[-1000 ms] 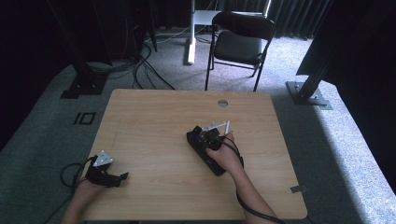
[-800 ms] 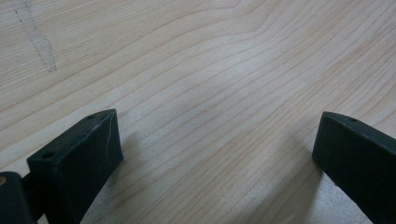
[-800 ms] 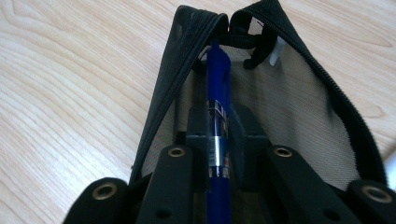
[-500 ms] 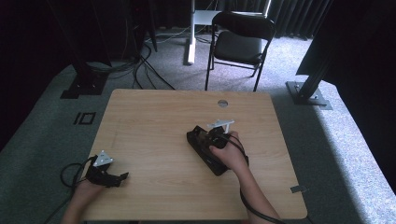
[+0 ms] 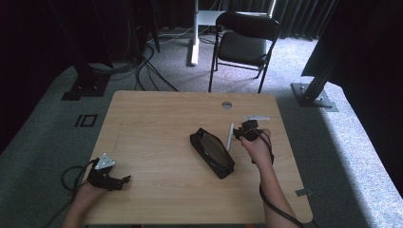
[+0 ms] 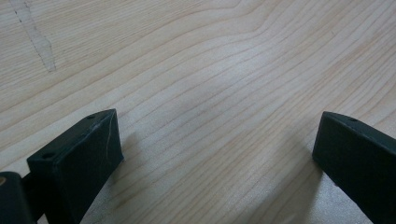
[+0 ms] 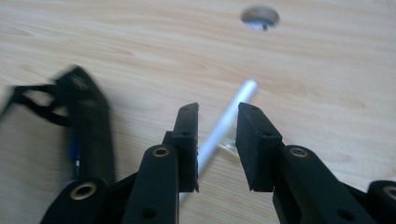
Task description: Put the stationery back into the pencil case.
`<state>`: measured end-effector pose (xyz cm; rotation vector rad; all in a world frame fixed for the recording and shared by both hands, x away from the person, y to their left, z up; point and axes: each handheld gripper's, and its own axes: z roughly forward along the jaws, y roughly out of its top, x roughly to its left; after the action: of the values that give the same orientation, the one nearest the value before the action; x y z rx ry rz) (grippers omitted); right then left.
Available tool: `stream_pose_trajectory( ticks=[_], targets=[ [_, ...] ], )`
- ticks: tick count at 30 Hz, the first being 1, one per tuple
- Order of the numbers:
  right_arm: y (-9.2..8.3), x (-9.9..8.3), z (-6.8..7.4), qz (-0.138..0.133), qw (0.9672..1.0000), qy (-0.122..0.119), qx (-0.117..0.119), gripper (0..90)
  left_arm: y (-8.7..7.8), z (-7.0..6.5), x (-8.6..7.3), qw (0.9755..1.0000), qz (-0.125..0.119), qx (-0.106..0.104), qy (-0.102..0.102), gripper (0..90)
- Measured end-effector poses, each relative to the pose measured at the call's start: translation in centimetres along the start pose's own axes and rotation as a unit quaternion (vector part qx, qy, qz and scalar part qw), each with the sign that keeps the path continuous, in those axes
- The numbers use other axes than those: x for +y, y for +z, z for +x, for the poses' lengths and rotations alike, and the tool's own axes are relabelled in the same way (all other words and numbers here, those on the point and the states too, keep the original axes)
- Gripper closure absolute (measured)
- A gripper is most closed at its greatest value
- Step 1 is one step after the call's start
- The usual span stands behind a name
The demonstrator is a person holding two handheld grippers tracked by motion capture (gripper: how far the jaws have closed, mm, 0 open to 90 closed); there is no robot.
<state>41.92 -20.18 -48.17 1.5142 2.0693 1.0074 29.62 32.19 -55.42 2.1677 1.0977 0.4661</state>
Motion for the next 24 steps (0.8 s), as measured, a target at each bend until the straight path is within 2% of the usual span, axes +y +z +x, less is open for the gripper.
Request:
stream_pose_trajectory(
  ticks=[4, 5, 8, 11, 17, 19, 24],
  targets=[
    [1.4, -0.4, -0.8, 0.01, 0.9998, 0.017, -0.009, 67.6, 0.0, 0.0, 0.0, 1.0, 0.0, 0.0, 0.0, 1.6],
    [2.3, -0.6, -1.2, 0.014, 0.9993, 0.03, -0.015, 67.3, 0.0, 0.0, 0.0, 1.0, 0.0, 0.0, 0.0, 1.6],
    [3.3, -0.7, -1.4, 0.018, 0.9987, 0.038, -0.027, 67.9, 0.0, 0.0, 0.0, 1.0, 0.0, 0.0, 0.0, 1.6],
    [4.1, -0.8, -1.5, 0.017, 0.9979, 0.056, -0.028, 67.9, 0.0, 0.0, 0.0, 1.0, 0.0, 0.0, 0.0, 1.6],
    [5.2, -0.8, -1.4, 0.027, 0.9968, 0.071, -0.024, 67.0, 0.0, 0.0, 0.0, 1.0, 0.0, 0.0, 0.0, 1.6],
    [5.5, -0.9, -1.5, 0.033, 0.9967, 0.068, -0.03, 67.0, 0.0, 0.0, 0.0, 1.0, 0.0, 0.0, 0.0, 1.6],
    [5.7, -1.0, -1.5, 0.034, 0.9963, 0.076, -0.023, 66.2, 0.0, 0.0, 0.0, 1.0, 0.0, 0.0, 0.0, 1.6]
  ],
)
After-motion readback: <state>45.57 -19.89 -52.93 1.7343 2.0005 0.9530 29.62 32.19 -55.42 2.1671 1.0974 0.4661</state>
